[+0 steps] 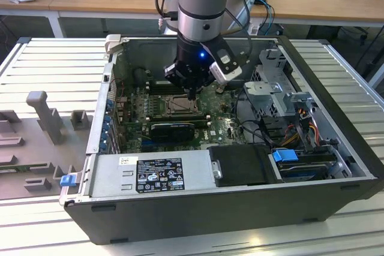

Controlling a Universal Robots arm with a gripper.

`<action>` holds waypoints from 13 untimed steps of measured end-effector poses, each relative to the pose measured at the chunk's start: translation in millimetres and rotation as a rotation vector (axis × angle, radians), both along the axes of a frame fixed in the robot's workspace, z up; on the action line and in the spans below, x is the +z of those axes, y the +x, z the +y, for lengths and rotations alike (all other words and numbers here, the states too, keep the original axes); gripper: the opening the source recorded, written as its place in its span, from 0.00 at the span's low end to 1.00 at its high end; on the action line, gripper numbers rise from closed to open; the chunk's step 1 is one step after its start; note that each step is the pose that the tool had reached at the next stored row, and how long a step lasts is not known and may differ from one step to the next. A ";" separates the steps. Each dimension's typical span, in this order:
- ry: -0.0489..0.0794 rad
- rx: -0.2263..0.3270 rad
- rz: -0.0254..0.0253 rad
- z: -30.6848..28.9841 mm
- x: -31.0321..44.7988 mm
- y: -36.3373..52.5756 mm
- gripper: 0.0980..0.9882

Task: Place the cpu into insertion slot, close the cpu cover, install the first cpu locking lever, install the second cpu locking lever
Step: 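Install the second cpu locking lever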

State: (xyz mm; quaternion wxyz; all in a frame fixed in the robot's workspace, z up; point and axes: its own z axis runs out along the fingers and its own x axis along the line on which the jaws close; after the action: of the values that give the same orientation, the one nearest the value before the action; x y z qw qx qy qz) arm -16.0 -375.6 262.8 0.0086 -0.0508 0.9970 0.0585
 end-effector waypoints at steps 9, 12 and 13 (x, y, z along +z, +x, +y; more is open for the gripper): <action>0.000 0.000 0.0000 -13.9 -0.1 0.0 0.01; 0.010 0.000 0.0023 -16.6 -3.7 -0.1 0.01; 0.010 0.000 0.0025 -15.8 -7.4 -0.3 0.01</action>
State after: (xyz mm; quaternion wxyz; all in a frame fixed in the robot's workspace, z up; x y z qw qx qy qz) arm -16.3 -391.3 255.4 0.0076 -0.0506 0.9967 0.0634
